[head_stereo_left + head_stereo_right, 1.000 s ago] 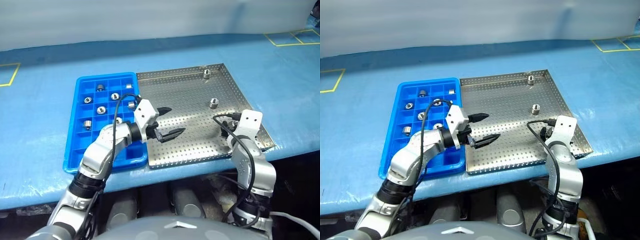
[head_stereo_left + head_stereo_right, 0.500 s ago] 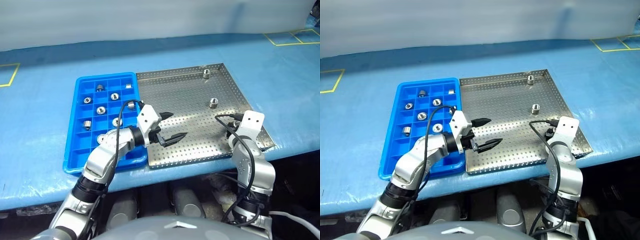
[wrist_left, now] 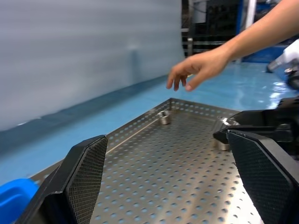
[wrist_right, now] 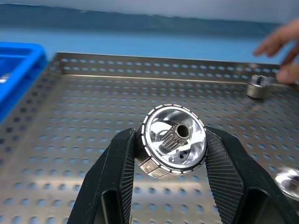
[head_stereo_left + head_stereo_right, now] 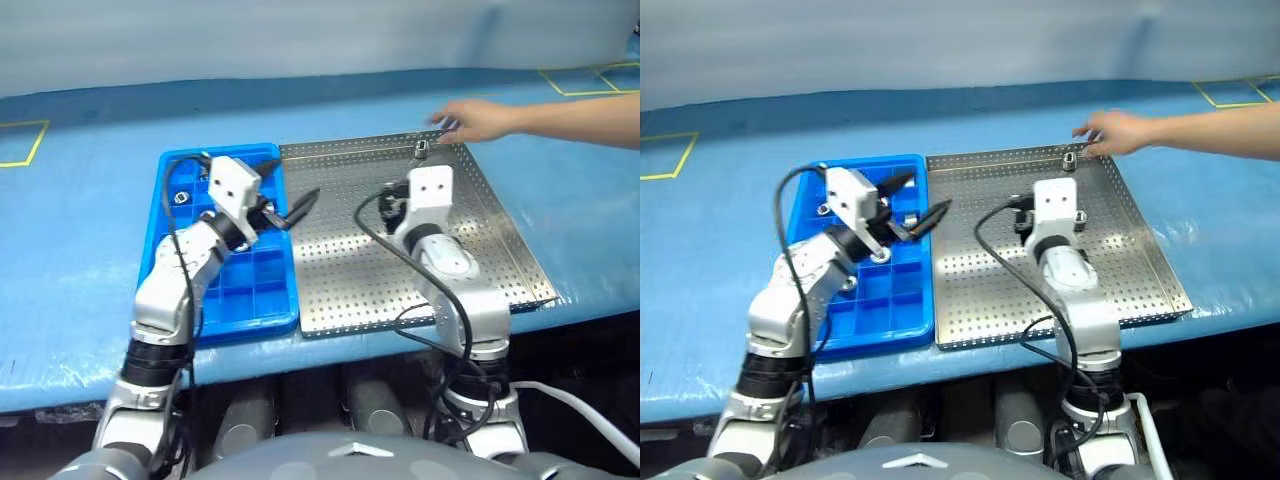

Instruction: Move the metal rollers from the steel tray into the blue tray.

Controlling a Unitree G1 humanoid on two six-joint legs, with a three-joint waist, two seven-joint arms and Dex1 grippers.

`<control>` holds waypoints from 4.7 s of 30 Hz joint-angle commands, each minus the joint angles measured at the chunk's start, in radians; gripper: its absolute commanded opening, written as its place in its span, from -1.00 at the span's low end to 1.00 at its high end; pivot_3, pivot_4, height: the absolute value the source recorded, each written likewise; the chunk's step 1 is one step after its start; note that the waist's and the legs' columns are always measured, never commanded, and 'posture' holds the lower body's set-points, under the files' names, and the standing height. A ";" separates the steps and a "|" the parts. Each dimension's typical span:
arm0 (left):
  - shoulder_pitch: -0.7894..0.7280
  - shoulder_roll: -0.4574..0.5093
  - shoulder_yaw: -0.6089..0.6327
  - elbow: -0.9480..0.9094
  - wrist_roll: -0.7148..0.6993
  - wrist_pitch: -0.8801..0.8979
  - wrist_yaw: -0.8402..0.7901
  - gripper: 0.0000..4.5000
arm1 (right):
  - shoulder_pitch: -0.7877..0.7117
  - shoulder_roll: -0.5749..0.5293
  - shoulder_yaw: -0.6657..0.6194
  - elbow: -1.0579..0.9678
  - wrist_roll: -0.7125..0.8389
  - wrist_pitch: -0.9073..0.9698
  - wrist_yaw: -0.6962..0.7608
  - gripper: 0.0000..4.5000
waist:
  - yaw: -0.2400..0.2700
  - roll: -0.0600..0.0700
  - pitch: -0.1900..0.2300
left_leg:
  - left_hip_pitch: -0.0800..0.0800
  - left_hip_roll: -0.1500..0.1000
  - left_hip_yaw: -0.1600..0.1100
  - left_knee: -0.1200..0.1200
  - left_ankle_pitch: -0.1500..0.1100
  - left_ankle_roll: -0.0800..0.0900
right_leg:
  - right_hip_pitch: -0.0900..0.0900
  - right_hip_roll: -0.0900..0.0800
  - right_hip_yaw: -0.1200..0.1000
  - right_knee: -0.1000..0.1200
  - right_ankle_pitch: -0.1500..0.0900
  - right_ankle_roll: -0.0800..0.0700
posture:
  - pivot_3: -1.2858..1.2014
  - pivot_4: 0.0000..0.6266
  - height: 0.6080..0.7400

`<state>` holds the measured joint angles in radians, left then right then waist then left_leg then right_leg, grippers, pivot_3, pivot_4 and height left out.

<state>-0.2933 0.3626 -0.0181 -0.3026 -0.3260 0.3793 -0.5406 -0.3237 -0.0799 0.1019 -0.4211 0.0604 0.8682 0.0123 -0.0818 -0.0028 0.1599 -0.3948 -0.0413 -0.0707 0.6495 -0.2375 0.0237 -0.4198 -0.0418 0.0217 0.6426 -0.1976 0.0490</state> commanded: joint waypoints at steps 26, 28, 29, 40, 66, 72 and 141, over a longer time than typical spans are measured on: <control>0.603 0.124 0.295 -0.427 -0.157 -0.027 0.002 1.00 | -0.051 -0.046 0.387 -0.092 0.233 0.172 0.359 -0.18 | 0.125 -0.002 0.000 | -0.004 0.000 -0.007 -0.001 0.002 -0.005 | -0.005 -0.002 -0.008 0.001 -0.009 -0.007 | 0.21 -0.52 1.00; 0.610 0.124 0.293 -0.427 -0.158 -0.028 0.002 1.00 | -0.046 -0.046 0.390 -0.078 0.237 0.177 0.364 -0.18 | 0.126 -0.002 0.000 | -0.004 0.000 -0.007 -0.002 0.002 -0.005 | -0.005 -0.002 -0.008 0.001 -0.009 -0.007 | 0.22 -0.52 1.00; 0.610 0.124 0.292 -0.427 -0.158 -0.028 0.002 1.00 | -0.045 -0.047 0.394 -0.073 0.238 0.176 0.367 -0.18 | 0.126 -0.002 0.000 | -0.004 0.000 -0.007 -0.002 0.002 -0.005 | -0.005 -0.002 -0.008 0.001 -0.009 -0.007 | 0.22 -0.52 1.00; 0.612 0.129 0.265 -0.441 -0.163 -0.010 0.008 1.00 | -0.029 -0.025 0.432 -0.030 0.267 0.197 0.391 -0.18 | 0.128 -0.002 0.000 | -0.005 0.000 -0.007 -0.003 0.002 -0.005 | -0.005 -0.002 -0.009 0.000 -0.009 -0.007 | 0.22 -0.52 1.00; 0.305 0.137 0.066 -0.297 -0.152 0.056 -0.016 1.00 | 0.069 0.011 0.113 -0.123 0.171 0.133 0.131 0.64 | 0.111 -0.003 0.000 | -0.005 -0.001 -0.008 -0.002 0.002 -0.006 | -0.004 -0.002 -0.009 0.000 -0.009 -0.006 | 0.04 -0.52 1.00; 0.208 0.116 0.003 -0.211 -0.147 0.044 -0.044 1.00 | -0.019 -0.061 -0.101 -0.045 0.002 0.080 -0.076 0.64 | 0.075 -0.003 0.000 | -0.005 -0.001 -0.006 -0.002 0.003 -0.006 | -0.004 -0.002 -0.008 0.001 -0.008 -0.006 | -0.02 -0.52 1.00; 0.490 0.071 0.319 -0.387 -0.209 -0.002 0.097 1.00 | -0.225 0.215 0.194 0.247 0.048 -0.130 0.128 -0.26 | 0.089 -0.002 0.000 | -0.004 0.000 -0.007 -0.003 0.003 -0.006 | -0.006 0.000 -0.006 0.001 -0.001 -0.005 | 0.21 -0.52 1.00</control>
<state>0.1757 0.4356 0.2421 -0.6261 -0.5048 0.4113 -0.4381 -0.5267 0.1115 0.2801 -0.1581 0.0896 0.7533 0.1187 0.0075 -0.0049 0.1602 -0.3988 -0.0413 -0.0773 0.6463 -0.2347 0.0177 -0.4257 -0.0422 0.0159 0.6439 -0.1991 0.0438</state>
